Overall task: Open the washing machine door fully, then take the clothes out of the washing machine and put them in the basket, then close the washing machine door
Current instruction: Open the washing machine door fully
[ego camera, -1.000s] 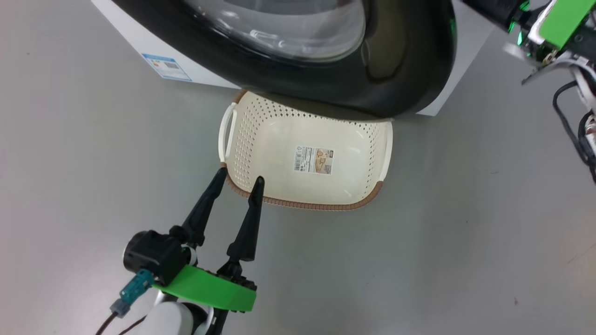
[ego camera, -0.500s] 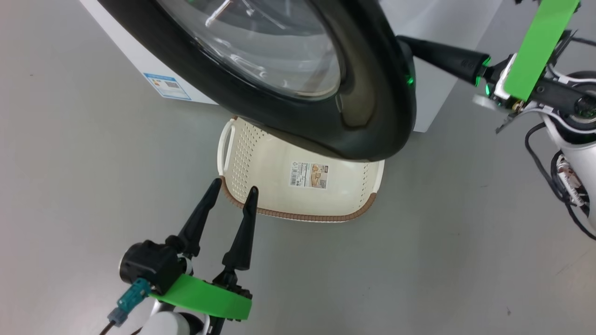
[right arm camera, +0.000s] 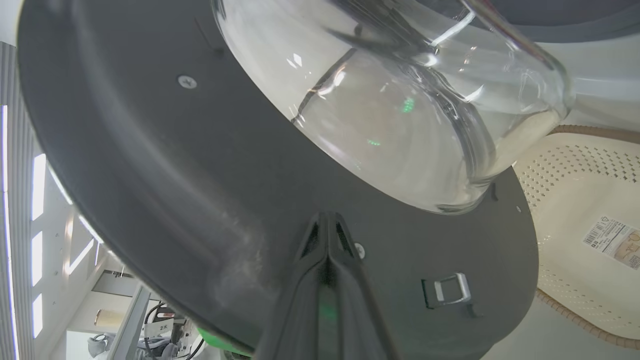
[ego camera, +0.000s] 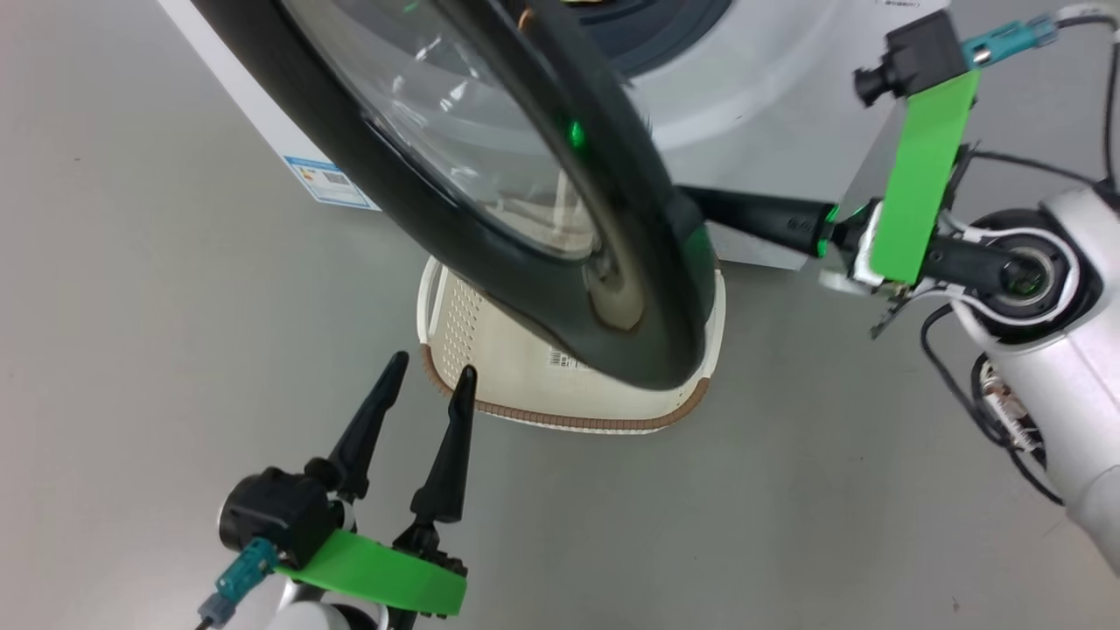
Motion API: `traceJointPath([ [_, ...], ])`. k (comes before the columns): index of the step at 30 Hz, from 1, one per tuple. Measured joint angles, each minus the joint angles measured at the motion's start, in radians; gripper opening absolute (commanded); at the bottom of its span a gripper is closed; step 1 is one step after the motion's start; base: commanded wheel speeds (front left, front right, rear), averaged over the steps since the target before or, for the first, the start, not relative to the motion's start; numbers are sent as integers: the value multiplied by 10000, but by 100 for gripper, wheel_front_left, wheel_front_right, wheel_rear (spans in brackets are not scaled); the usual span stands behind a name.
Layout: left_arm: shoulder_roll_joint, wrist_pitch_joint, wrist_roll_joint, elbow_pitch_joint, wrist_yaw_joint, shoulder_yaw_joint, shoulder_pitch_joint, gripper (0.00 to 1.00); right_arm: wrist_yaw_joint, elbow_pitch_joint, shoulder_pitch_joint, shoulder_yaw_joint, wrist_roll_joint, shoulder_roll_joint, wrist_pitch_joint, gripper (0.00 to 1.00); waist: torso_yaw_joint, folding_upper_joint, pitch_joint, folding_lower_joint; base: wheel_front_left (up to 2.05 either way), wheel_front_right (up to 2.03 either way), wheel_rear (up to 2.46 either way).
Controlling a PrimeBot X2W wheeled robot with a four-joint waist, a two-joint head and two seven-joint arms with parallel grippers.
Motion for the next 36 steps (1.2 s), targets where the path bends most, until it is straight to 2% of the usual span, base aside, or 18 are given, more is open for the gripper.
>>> traceJointPath([
  [10, 0, 0, 36, -10, 2, 50, 155, 100, 0, -199, 224, -6, -274, 213, 151, 0, 33, 0, -111, 0, 0, 0, 0],
  [18, 2, 0, 38, -2, 0, 94, 164, 100, 2, 13, 440, -347, -581, 209, -408, 0, -37, 0, -227, 0, 0, 0, 0],
  [19, 2, 0, 40, 8, 0, 107, 167, 100, 2, 25, 444, -403, -614, 186, -468, 5, -58, 0, -254, 0, 0, 0, 0],
  [20, 2, 0, 40, 10, 0, 115, 173, 100, 2, 38, 483, -468, -644, 173, -594, 23, -79, 0, -280, 0, 0, 0, 0],
  [23, 2, 0, 69, 17, -2, 171, 249, 100, 2, 77, 811, -627, -679, 105, -794, 50, -150, 1, -346, 0, 0, 0, 0],
  [24, 2, 0, 73, 36, -2, 201, 288, 100, 2, 117, 932, -658, -746, 77, -890, 67, -181, 0, -362, 0, 0, 0, 0],
  [25, 2, 0, 96, 52, -2, 238, 313, 100, 2, 140, 1043, -673, -784, 40, -932, 90, -213, 0, -376, 0, 0, 0, 0],
  [26, 4, 0, 140, 69, -2, 268, 318, 100, 2, 151, 1155, -711, -888, 13, -1026, 100, -245, 0, -392, 0, 0, 0, 0],
  [36, 4, 0, 228, 157, -23, 608, 517, 100, 2, 82, 2614, -965, -978, -268, -1655, 100, -548, 0, -639, 0, 0, 0, 0],
])
